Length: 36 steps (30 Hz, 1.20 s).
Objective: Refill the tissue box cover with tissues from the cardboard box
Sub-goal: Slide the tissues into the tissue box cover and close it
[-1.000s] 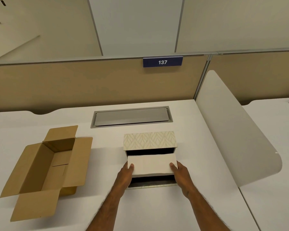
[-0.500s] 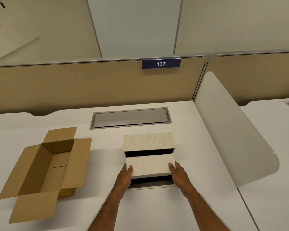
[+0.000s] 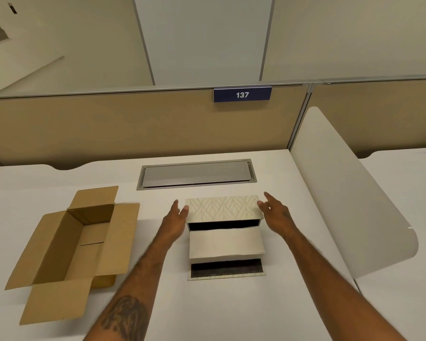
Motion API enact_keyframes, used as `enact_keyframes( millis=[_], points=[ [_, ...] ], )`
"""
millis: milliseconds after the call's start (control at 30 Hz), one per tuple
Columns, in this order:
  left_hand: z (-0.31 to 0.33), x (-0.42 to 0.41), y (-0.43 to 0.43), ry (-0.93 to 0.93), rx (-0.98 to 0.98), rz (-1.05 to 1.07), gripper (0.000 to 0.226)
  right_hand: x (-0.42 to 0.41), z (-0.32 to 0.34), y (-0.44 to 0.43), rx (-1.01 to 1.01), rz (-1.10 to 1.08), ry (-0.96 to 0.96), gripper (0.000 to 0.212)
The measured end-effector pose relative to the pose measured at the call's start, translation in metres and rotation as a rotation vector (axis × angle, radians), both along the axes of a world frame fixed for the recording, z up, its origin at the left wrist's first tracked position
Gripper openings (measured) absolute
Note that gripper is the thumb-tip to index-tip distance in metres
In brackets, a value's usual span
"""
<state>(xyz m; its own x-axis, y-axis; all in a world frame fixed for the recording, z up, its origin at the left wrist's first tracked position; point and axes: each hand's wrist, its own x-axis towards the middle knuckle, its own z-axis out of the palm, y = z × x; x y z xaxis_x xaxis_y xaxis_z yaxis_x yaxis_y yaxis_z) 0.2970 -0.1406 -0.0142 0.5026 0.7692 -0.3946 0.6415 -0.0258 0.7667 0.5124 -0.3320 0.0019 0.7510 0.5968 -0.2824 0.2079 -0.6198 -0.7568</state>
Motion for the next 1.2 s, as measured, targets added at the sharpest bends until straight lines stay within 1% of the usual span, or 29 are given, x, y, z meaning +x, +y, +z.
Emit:
enact_keyframes(
  millis=[133, 200, 300, 433, 700, 833, 1033, 1133, 1200],
  points=[
    [0.005, 0.014, 0.007, 0.043, -0.030, -0.131, 0.064, 0.015, -0.009, 0.013, -0.163, 0.133, 0.017, 0.057],
    [0.005, 0.014, 0.007, 0.065, -0.029, -0.193, 0.068, 0.017, -0.012, 0.015, -0.183, 0.153, 0.037, 0.058],
    [0.004, 0.011, 0.008, 0.041, -0.054, -0.229, 0.074, 0.020, -0.013, 0.015, -0.204, 0.176, 0.045, 0.059],
    [0.006, 0.006, 0.010, 0.033, -0.079, -0.260, 0.079, 0.019, -0.012, 0.011, -0.196, 0.208, 0.058, 0.063],
    [0.004, -0.008, -0.002, 0.076, 0.047, -0.334, 0.082, -0.001, -0.015, -0.011, -0.159, 0.288, -0.020, 0.066],
    [0.003, -0.021, -0.011, 0.033, 0.045, -0.322, 0.085, -0.015, -0.016, -0.027, -0.151, 0.249, -0.056, 0.066],
    [-0.006, -0.039, -0.035, 0.011, 0.068, -0.369, 0.089, -0.041, -0.022, -0.059, -0.037, 0.239, -0.040, 0.064],
    [-0.017, -0.050, -0.047, 0.020, 0.069, -0.365, 0.091, -0.052, -0.035, -0.074, -0.001, 0.177, -0.027, 0.068],
    [-0.025, -0.058, -0.056, 0.029, 0.097, -0.356, 0.092, -0.060, -0.048, -0.083, -0.002, 0.150, -0.051, 0.073]
  ],
)
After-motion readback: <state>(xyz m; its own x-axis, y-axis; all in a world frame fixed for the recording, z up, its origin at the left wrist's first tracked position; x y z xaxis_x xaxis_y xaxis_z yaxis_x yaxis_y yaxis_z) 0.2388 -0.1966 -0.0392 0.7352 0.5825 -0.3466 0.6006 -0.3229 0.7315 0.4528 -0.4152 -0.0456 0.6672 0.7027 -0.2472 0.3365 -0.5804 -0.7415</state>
